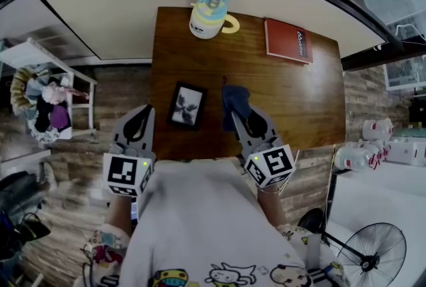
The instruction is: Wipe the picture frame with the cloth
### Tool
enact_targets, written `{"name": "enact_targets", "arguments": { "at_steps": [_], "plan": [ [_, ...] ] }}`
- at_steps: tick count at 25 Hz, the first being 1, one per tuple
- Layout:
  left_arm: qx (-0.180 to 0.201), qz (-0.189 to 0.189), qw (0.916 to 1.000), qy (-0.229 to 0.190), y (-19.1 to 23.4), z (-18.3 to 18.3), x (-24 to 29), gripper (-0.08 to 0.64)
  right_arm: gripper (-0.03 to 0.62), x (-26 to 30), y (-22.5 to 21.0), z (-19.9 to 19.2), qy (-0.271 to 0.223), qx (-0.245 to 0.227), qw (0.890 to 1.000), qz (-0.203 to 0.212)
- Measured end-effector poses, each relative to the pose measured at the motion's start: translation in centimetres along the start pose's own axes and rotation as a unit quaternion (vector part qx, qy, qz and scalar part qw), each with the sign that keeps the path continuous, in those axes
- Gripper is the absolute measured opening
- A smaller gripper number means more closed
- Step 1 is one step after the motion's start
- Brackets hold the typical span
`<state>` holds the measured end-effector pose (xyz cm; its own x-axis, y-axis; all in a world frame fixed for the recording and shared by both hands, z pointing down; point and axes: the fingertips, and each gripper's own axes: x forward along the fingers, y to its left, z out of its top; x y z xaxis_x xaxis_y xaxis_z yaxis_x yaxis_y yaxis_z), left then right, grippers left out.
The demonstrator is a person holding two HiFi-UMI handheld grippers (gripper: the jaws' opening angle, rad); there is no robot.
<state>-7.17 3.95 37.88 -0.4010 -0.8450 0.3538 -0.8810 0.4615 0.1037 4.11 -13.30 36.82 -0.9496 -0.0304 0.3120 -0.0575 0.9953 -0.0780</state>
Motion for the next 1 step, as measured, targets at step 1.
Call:
{"name": "enact_targets", "arguments": {
  "at_steps": [1],
  "plan": [
    [0.002,-0.003,1.0,0.002,-0.02,-0.1,0.08,0.005,0.078,0.06,0.02,-0.01,0.0,0.0,1.0,0.0]
  ]
}}
